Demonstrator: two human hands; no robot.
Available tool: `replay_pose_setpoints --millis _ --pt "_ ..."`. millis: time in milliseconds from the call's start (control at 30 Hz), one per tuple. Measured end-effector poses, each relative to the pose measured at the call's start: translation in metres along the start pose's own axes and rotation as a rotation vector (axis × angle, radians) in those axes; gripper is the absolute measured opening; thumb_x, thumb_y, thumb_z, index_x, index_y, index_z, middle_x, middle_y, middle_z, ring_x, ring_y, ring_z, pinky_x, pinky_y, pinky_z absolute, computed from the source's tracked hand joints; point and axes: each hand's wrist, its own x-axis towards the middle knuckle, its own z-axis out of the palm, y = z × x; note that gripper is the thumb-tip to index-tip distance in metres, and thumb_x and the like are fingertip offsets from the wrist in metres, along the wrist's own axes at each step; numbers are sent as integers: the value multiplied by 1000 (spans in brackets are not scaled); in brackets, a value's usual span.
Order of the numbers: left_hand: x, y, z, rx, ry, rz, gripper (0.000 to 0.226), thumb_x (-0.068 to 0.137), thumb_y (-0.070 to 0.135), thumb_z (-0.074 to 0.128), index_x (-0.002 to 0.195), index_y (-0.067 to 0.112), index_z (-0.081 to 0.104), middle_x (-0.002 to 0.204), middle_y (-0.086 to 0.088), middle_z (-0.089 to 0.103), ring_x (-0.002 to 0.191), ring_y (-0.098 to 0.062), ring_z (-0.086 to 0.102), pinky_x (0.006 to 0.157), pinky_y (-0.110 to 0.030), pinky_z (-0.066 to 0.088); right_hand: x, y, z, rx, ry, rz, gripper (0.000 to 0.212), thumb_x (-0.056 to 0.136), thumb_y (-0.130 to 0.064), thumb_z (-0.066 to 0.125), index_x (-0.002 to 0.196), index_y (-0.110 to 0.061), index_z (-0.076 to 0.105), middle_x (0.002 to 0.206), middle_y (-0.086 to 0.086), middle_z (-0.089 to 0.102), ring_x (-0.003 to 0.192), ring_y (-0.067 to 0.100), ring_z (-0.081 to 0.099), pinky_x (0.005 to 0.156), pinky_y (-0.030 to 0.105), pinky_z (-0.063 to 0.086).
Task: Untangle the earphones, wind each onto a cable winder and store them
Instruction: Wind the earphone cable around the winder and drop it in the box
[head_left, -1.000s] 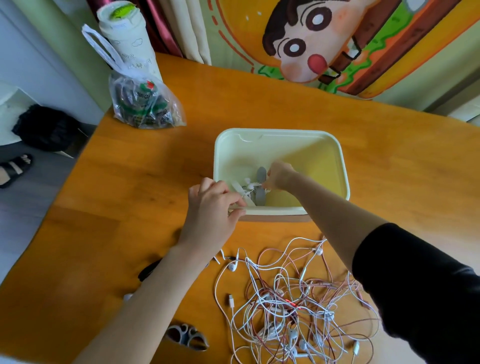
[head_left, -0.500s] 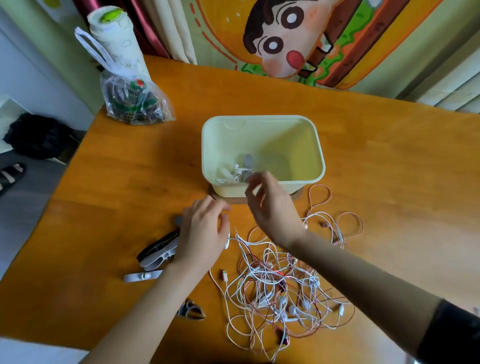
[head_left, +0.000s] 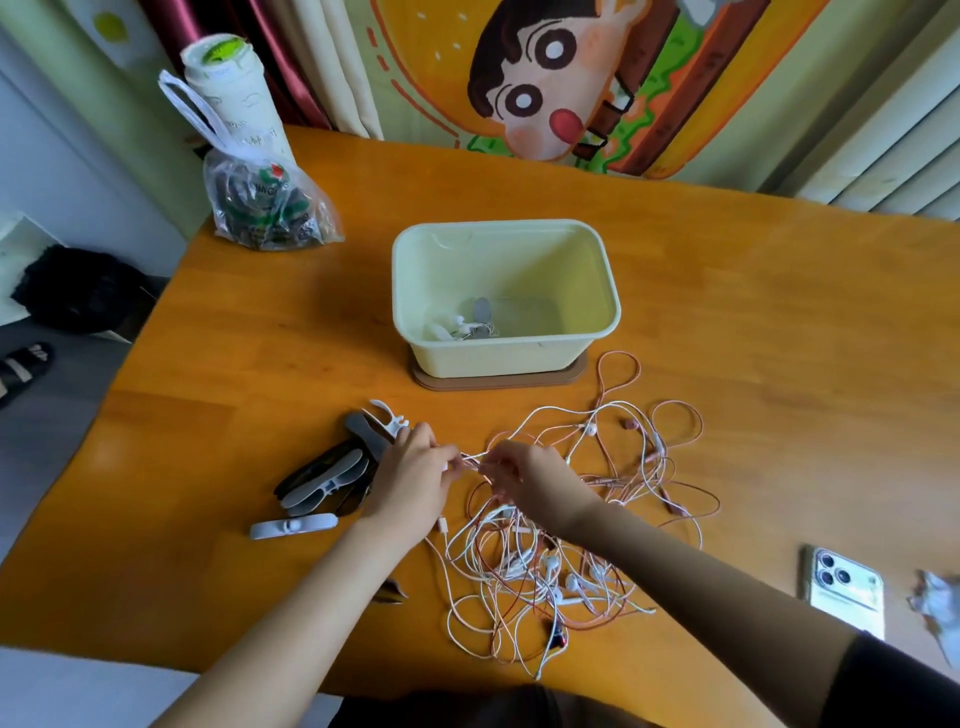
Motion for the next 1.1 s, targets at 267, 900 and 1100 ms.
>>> replay_pose_setpoints --millis 267,900,1100 --pt "0 7 6 -236 -58 -9 21 98 31 49 102 17 64 102 0 52 103 -17 48 86 -30 44 -29 -8 -59 34 343 -6 16 94 -23 55 93 -16 69 66 -12 58 57 10 53 55 26 40" --pt "-18 65 -36 -699 7 188 8 93 16 59 86 15 63 85 -3 68 84 -16 64 76 -24 47 -60 -2 -79 -160 339 129 44 88 -3 52 131 0 41 126 22 49 118 37 48 99 37 38" --pt "-26 71 -33 -628 3 197 5 88 24 67 83 23 68 81 10 69 82 -7 63 71 -12 47 -79 -26 -65 -284 392 -202 70 86 -20 66 145 -16 28 139 7 42 127 25 40 107 32 29"
